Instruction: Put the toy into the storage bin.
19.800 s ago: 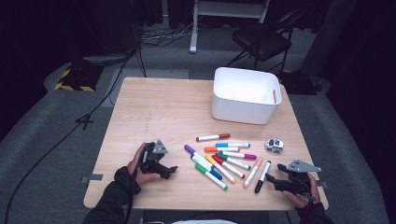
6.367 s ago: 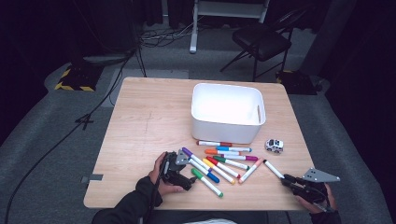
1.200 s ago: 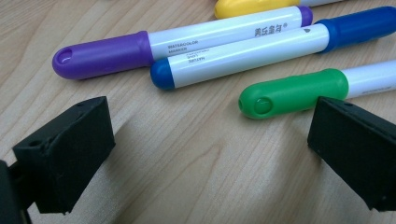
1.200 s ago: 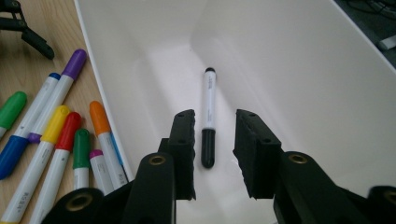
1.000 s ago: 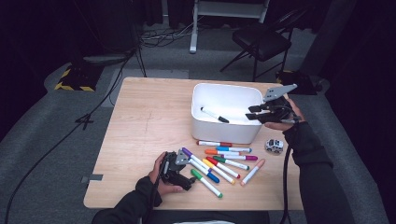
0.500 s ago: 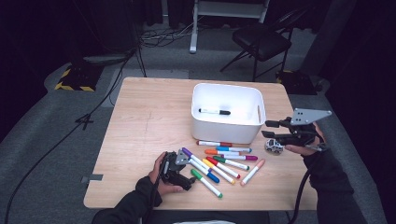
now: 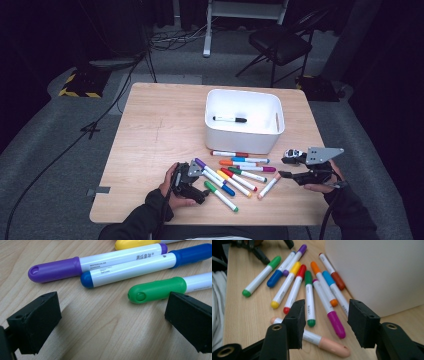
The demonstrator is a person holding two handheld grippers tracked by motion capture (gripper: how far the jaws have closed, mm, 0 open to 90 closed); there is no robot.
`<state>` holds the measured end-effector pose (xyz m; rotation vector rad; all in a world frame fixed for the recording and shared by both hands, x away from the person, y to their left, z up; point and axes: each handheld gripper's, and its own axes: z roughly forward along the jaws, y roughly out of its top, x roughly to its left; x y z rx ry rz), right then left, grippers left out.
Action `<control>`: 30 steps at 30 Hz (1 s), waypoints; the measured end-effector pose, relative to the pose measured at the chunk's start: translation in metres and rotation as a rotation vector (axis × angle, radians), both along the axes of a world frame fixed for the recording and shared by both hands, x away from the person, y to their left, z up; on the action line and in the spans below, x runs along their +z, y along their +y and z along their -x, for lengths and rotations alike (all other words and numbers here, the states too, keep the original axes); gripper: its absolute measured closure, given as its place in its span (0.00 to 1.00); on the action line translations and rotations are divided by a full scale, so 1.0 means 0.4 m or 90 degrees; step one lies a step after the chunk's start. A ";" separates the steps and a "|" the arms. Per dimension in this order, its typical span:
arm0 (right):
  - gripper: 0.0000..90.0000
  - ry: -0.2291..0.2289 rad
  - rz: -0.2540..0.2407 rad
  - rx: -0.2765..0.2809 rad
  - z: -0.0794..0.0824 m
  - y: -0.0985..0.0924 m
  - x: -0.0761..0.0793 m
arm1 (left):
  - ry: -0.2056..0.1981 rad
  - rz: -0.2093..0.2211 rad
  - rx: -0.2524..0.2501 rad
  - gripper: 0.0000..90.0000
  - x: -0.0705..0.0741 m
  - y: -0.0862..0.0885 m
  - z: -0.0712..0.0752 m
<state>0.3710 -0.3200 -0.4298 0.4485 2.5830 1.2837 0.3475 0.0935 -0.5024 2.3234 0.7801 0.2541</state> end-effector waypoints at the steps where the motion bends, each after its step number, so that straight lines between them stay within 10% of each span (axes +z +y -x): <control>1: 0.54 0.005 0.003 0.005 0.000 0.000 -0.006 | 0.002 0.001 -0.001 0.01 0.000 0.000 0.000; 12: 0.51 0.050 0.030 0.037 -0.013 0.021 -0.132 | -0.002 -0.002 0.000 0.01 0.000 0.000 0.000; 30: 0.62 0.065 0.037 0.033 0.023 -0.044 -0.173 | -0.001 -0.001 0.000 0.01 0.000 0.000 0.000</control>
